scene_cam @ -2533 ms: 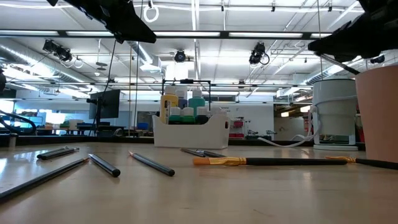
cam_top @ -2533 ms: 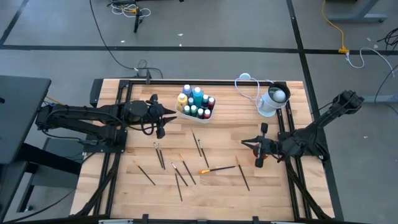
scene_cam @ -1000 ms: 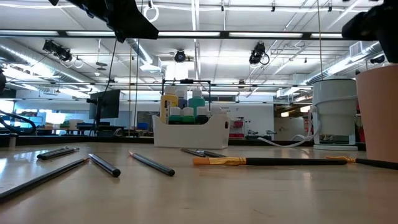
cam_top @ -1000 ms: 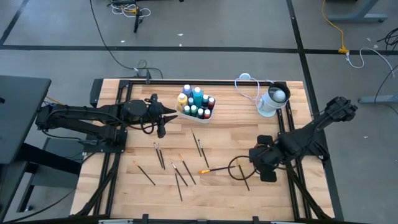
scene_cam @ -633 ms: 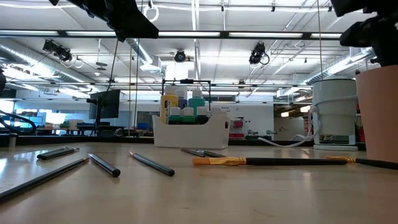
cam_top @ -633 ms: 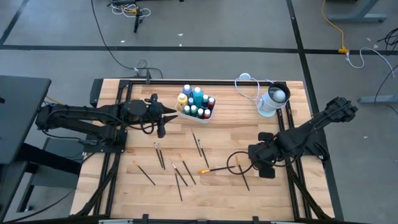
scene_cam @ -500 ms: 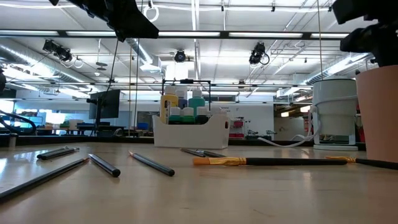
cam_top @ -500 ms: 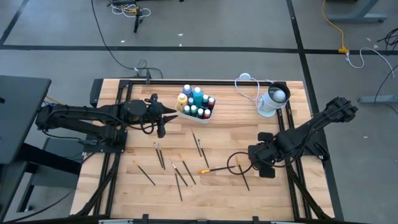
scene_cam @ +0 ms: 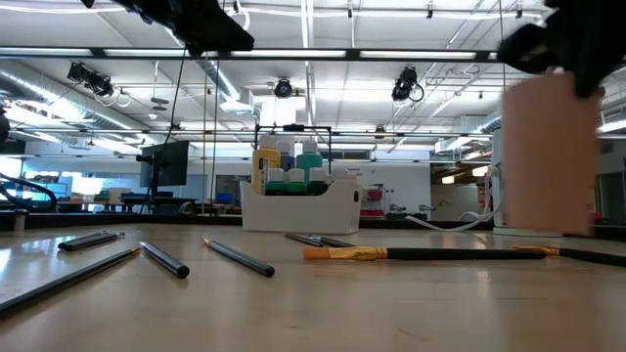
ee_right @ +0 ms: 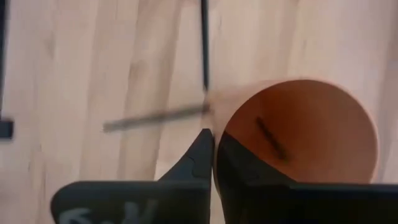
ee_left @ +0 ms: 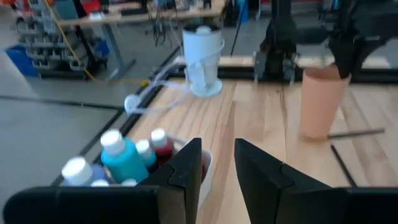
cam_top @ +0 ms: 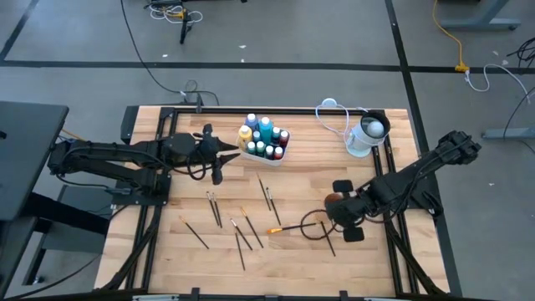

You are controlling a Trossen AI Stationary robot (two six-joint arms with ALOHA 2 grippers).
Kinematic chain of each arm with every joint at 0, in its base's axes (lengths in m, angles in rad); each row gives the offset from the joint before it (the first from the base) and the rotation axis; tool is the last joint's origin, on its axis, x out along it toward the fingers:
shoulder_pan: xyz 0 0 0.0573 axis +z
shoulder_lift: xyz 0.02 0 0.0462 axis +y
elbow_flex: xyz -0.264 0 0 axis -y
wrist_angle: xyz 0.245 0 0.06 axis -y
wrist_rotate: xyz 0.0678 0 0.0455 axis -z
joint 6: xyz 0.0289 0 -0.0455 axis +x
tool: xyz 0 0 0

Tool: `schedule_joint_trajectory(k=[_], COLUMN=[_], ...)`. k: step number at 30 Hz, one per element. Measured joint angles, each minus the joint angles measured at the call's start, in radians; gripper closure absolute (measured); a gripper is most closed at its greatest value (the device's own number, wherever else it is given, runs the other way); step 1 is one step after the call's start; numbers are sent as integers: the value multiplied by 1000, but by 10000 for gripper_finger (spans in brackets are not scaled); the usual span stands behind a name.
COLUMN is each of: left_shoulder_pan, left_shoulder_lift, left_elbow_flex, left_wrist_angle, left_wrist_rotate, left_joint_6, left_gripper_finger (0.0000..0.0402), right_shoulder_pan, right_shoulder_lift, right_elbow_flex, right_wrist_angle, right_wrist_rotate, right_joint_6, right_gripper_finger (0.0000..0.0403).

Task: Pick & Place Paint Supplies
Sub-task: Move the orange cup to the middle of the table

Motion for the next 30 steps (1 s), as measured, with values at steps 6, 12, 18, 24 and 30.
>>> schedule_joint_trajectory(k=[6,12,18,24,30], left_shoulder_pan=[0,0,0,0,0], left_shoulder_lift=[0,0,0,0,0], left_elbow_flex=[0,0,0,0,0], left_wrist_angle=[60,62,61,60,57], left_wrist_rotate=[0,0,6,34,33], left_joint_6=[33,46,45,33,33], left_gripper_finger=[299,299,299,299,299], right_shoulder_pan=[-108,-251,-379,-461,-494], right_shoulder_lift=[22,207,412,510,525], right_elbow_flex=[125,314,497,546,546], right_wrist_angle=[5,-79,-143,-145,-133], right_wrist_rotate=[37,25,-32,-72,-88], right_joint_6=[-185,-452,-646,-755,-801], right_gripper_finger=[399,401,402,402,402])
